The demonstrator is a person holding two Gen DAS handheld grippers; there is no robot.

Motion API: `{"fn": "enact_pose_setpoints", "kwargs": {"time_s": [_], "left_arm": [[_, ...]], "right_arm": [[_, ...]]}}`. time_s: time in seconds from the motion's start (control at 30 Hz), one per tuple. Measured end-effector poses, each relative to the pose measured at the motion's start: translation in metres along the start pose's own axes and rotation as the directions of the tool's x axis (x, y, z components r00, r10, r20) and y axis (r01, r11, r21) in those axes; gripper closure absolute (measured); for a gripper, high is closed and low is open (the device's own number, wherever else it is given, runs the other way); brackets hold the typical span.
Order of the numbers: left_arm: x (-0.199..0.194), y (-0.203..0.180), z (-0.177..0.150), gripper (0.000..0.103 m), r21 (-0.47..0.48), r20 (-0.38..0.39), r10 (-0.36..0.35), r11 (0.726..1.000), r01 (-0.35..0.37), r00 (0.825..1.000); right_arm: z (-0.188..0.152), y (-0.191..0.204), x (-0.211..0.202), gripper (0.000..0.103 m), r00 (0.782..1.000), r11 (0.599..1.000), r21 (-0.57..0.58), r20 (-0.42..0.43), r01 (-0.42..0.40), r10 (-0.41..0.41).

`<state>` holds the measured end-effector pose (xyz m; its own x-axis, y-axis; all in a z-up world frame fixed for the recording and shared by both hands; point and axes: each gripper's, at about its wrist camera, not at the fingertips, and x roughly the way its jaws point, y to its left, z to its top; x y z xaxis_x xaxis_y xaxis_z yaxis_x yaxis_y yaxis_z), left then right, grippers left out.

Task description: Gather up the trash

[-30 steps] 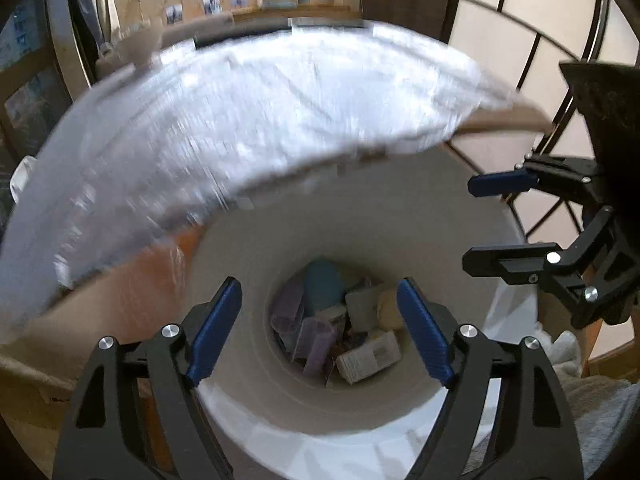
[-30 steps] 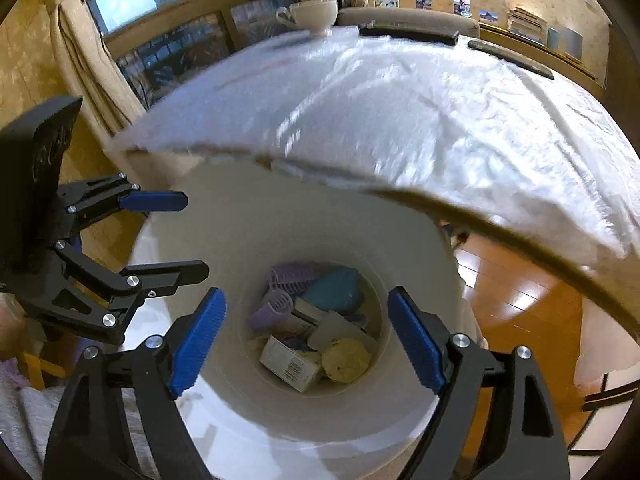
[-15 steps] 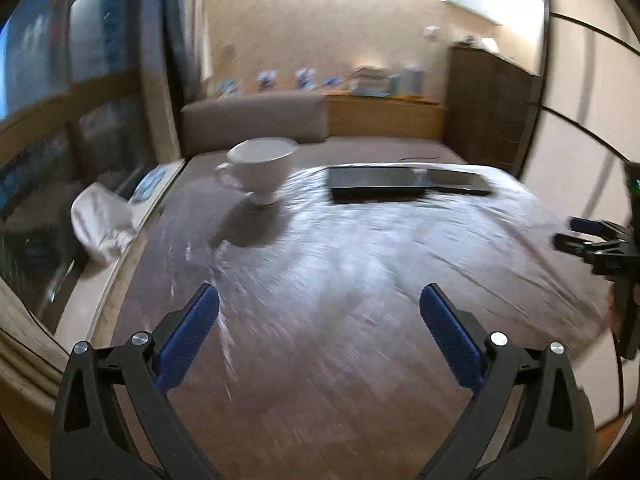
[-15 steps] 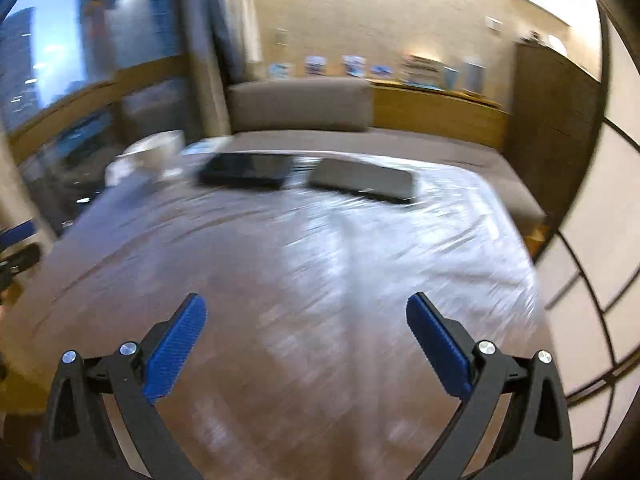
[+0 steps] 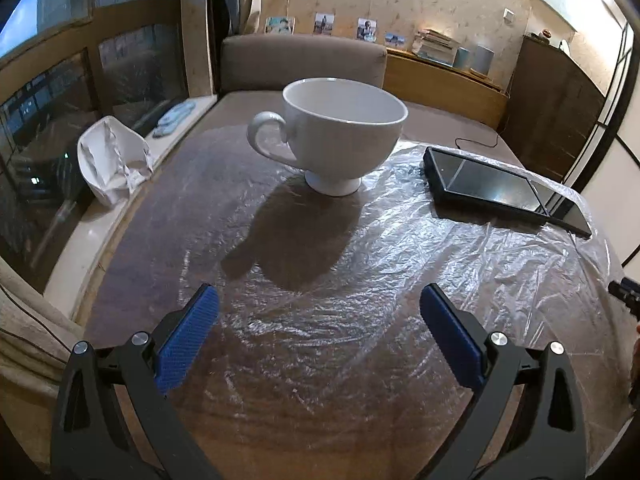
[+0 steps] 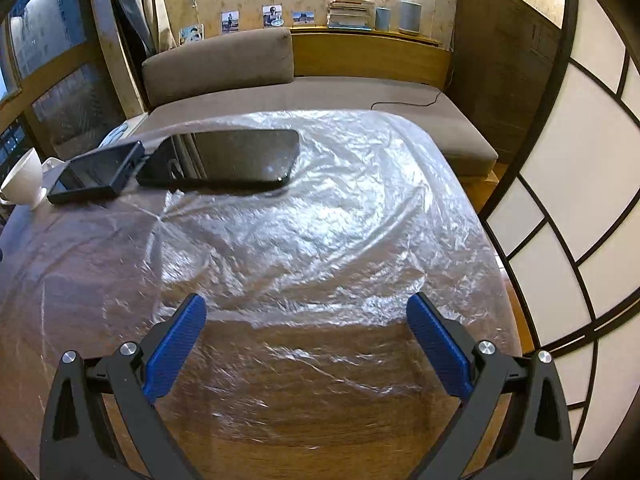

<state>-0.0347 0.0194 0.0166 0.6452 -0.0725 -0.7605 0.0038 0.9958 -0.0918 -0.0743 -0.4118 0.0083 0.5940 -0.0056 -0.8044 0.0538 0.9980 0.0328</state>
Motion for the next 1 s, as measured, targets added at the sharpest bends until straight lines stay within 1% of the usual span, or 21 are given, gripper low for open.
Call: {"fn": "enact_pose_setpoints", "kwargs": {"time_s": [0.1,0.17,0.33,0.57,1.0], "left_arm": [[0.008,0.002,0.004,0.002,-0.009,-0.026,0.011,1.000,-0.011,1.000],[0.016,0.003,0.006,0.002,-0.016,-0.068,0.015,1.000,-0.016,0.998],[0.023,-0.005,0.006,0.001,0.040,-0.093,0.096,0.995,-0.092,0.991],[0.024,-0.004,0.007,0.001,0.035,-0.095,0.092,0.995,-0.089,0.991],[0.025,-0.004,0.009,0.001,0.032,-0.095,0.092,0.995,-0.090,0.991]], "right_arm": [[0.001,-0.002,0.002,0.004,1.000,1.000,0.005,-0.003,0.005,-0.005],[0.003,-0.001,0.006,0.004,0.999,0.999,-0.002,-0.011,0.034,-0.034],[0.004,-0.001,0.006,0.004,0.999,0.999,0.001,-0.012,0.037,-0.037],[-0.001,0.001,0.001,0.004,0.999,0.999,0.004,-0.011,0.041,-0.041],[0.000,0.000,0.001,0.004,0.999,0.999,0.004,-0.012,0.041,-0.041]]}}
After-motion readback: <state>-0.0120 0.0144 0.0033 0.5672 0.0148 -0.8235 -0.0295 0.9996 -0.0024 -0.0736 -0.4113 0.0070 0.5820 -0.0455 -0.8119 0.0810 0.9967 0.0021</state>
